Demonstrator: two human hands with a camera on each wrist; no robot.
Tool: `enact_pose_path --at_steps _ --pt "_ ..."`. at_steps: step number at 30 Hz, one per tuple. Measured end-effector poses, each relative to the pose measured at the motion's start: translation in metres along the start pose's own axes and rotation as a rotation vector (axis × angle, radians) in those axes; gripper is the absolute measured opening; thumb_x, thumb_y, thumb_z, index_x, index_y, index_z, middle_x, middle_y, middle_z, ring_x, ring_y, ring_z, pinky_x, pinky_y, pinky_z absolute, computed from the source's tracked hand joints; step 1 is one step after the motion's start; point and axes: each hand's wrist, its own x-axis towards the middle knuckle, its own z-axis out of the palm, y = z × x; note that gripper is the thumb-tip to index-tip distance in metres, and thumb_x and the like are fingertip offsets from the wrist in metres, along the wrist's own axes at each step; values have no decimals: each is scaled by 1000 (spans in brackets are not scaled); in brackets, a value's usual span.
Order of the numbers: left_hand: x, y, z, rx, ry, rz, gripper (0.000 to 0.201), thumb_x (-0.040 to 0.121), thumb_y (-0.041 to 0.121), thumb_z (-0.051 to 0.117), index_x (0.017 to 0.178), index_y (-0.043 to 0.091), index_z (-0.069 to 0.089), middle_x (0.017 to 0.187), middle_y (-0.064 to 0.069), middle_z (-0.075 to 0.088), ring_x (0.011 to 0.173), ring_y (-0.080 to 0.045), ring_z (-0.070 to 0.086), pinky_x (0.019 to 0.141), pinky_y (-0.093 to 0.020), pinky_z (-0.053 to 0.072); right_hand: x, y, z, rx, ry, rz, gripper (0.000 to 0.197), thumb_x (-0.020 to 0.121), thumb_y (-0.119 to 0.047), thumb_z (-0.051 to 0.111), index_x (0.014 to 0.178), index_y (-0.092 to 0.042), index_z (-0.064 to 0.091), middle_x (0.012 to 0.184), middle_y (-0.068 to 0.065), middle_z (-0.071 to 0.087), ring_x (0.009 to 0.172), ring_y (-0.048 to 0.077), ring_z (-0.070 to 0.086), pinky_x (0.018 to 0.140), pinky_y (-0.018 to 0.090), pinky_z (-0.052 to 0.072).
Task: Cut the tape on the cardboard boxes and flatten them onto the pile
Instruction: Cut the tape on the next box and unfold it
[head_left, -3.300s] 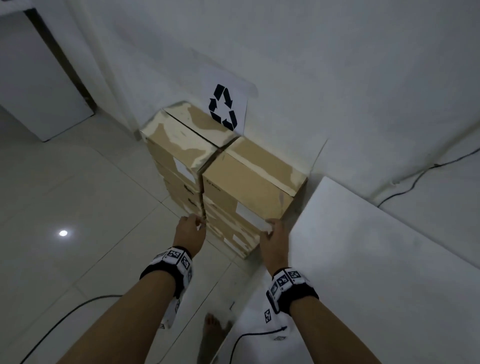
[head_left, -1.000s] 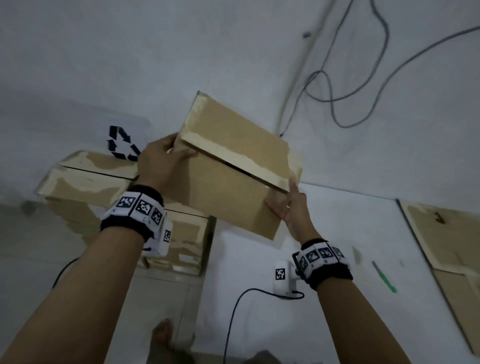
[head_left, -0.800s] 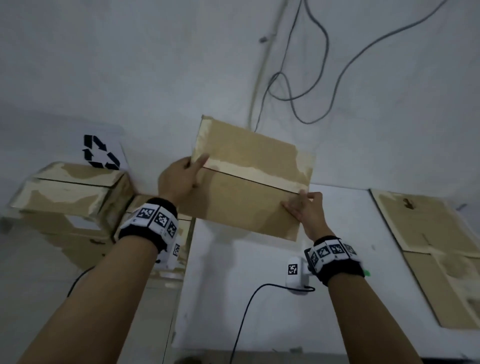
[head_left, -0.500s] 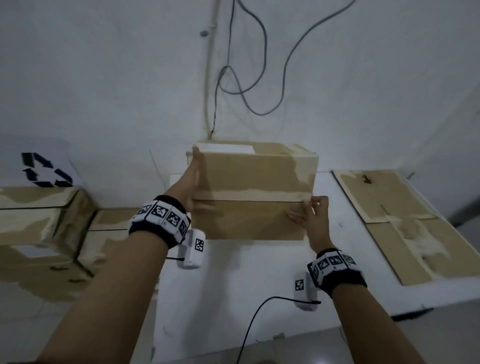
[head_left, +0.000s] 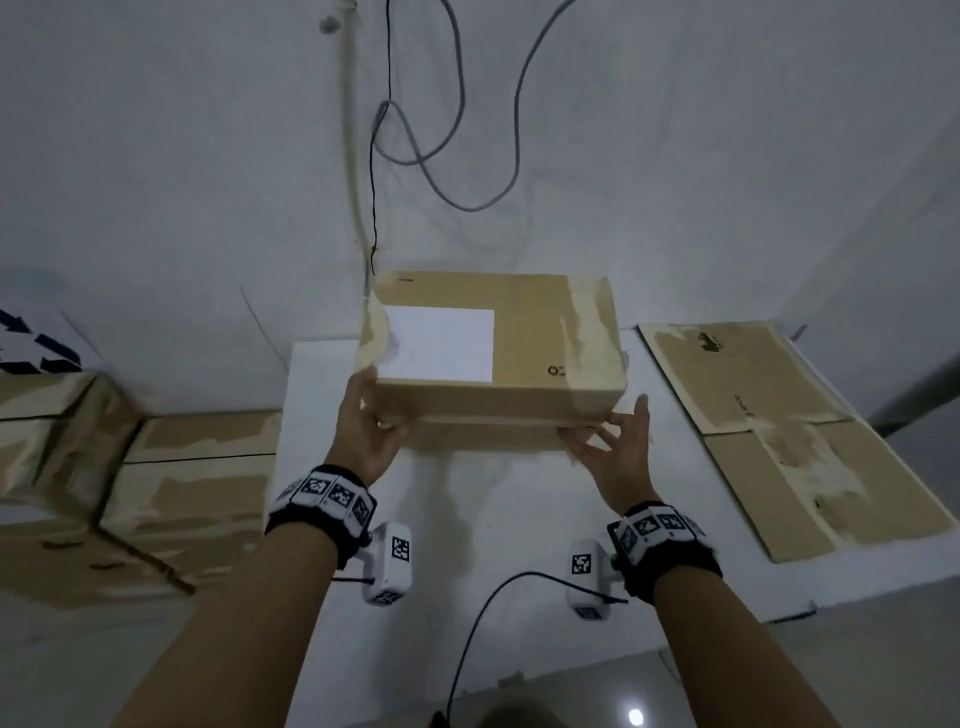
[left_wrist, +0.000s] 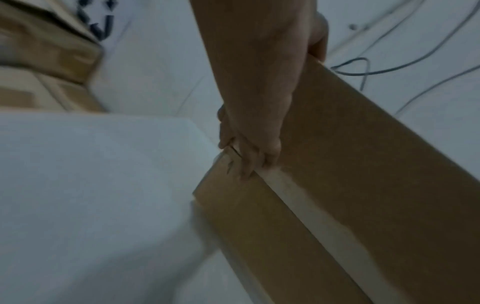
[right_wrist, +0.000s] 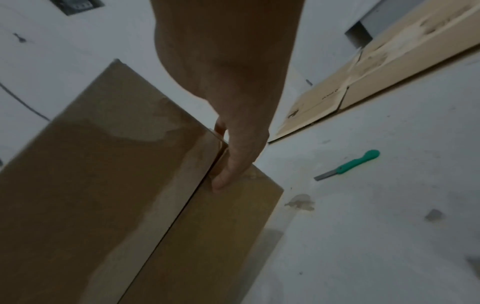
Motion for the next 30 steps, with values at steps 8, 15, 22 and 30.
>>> enact_pose_path --at_steps 8,15,22,30 --pt "0 -59 -6 108 101 342 28 95 19 55 120 12 65 123 -4 64 125 -20 54 109 -41 40 51 25 -39 187 68 225 25 102 -18 47 123 -18 61 130 12 54 117 36 57 75 41 61" --pt "-7 -86 -18 -276 284 278 45 100 2 42 143 -6 33 147 -19 38 92 7 62 77 -5 48 40 68 -90 -20 100 404 35 101 -33 49 130 -13 55 107 9 61 89 30 62 72 38 55" --pt "-17 -131 -41 147 611 426 88 83 77 37 152 26 18 147 -7 43 125 -27 51 94 -43 49 57 80 -146 -692 -23 157 20 99 -12 51 105 -1 67 111 24 66 94 34 64 79 35 51" --pt "-11 -147 -25 610 687 436 112 75 53 74 154 26 -1 155 -7 25 134 -29 38 104 -34 41 105 79 -201 -1512 -435 -161 38 89 1 59 128 5 58 134 26 52 123 41 50 103 39 38"
